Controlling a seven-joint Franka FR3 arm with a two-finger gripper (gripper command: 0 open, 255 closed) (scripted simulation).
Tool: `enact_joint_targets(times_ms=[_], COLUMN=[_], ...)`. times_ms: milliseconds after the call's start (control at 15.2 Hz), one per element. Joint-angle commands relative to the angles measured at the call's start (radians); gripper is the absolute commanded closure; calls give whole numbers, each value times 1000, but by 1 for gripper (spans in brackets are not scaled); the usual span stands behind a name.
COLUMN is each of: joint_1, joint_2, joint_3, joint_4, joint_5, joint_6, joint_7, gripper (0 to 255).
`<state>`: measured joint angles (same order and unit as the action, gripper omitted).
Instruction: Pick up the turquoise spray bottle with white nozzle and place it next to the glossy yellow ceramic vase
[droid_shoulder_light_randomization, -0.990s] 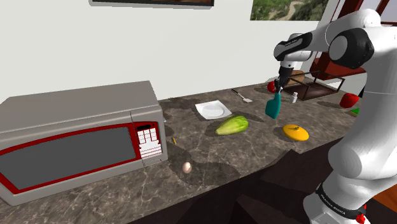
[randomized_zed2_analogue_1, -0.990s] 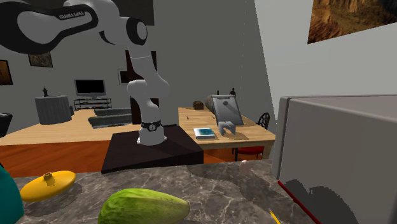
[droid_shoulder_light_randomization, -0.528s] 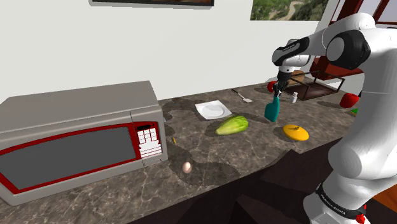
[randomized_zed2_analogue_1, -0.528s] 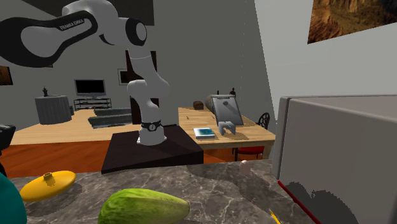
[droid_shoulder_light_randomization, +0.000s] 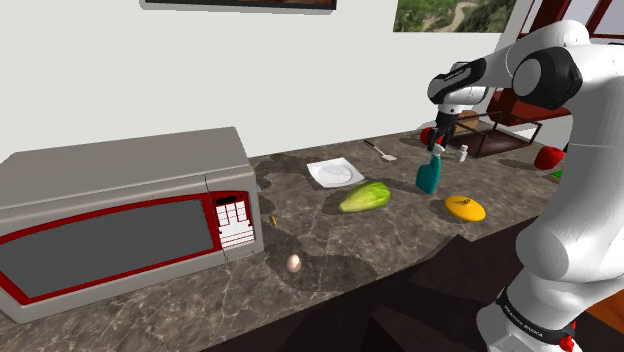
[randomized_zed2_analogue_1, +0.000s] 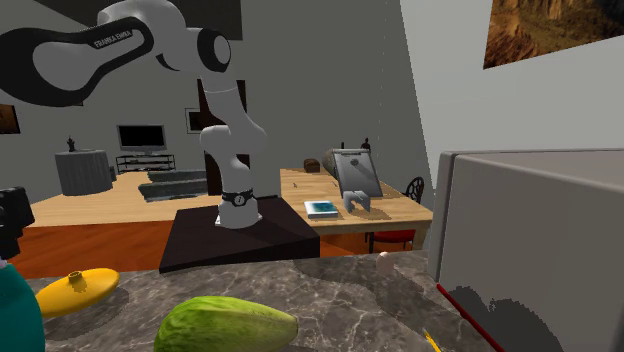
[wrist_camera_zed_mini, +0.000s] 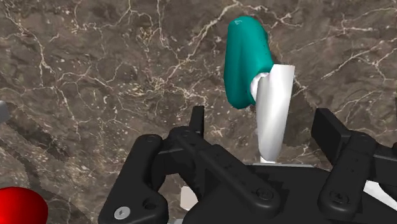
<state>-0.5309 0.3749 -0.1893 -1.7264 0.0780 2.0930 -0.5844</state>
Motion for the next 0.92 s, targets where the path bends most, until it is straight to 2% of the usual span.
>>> enact_joint_targets(times_ms=[0,132,396,858], joint_1=[0,0,2,2], joint_2=[0,0,-42,-42], joint_3=[0,0,-4,-4], joint_4=[0,0,70,70], joint_5=[0,0,-11,-11], joint_6=[0,0,-111,-111], joint_7=[0,0,7,7], gripper=[0,0,0,0])
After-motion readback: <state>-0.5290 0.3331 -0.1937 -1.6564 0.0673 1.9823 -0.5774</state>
